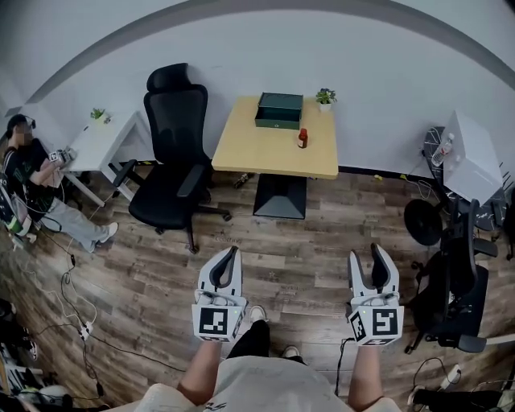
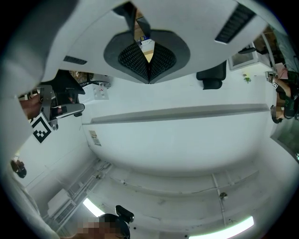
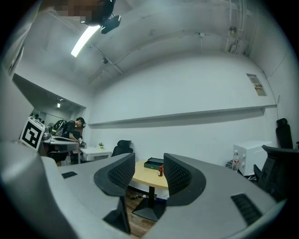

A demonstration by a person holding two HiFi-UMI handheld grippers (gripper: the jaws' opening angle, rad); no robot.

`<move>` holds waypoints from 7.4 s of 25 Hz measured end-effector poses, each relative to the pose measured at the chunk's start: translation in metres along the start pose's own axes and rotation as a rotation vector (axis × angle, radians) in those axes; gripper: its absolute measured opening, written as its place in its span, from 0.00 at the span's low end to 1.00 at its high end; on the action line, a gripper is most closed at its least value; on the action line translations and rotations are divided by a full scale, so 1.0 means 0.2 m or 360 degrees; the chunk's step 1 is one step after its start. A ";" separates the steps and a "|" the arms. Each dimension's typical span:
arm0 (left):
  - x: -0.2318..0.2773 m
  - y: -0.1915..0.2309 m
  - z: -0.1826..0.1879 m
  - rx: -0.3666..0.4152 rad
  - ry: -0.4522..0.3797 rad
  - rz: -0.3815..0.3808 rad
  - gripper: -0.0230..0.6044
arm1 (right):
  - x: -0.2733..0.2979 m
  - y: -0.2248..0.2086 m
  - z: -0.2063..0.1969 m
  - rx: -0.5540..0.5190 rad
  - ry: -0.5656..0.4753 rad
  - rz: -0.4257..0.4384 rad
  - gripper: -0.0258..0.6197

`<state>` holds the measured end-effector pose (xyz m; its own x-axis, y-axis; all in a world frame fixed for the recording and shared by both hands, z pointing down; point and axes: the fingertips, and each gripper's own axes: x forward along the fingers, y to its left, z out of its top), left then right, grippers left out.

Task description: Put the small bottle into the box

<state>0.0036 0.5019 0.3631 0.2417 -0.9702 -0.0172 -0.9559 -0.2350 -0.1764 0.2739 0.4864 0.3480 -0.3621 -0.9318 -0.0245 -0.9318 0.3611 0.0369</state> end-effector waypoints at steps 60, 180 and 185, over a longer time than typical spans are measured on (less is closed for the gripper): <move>1.82 1.23 -0.36 -0.0019 0.0093 -0.0022 0.05 | 2.30 0.04 -0.15 -0.0079 0.0200 0.0065 0.36; 3.29 0.95 -1.05 -0.0142 0.0442 -0.0628 0.05 | 3.31 -0.47 -1.38 0.0010 0.0994 -0.0065 0.26; 3.28 0.94 -1.01 -0.0130 0.0427 -0.0605 0.05 | 3.29 -0.47 -1.31 0.0015 0.0956 -0.0052 0.26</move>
<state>-0.0517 -0.1914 0.5168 0.5354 -0.7930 0.2906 -0.8207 -0.5698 -0.0428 0.1292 -0.1703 0.5895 -0.2580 -0.7987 0.5435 -0.9433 0.3298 0.0369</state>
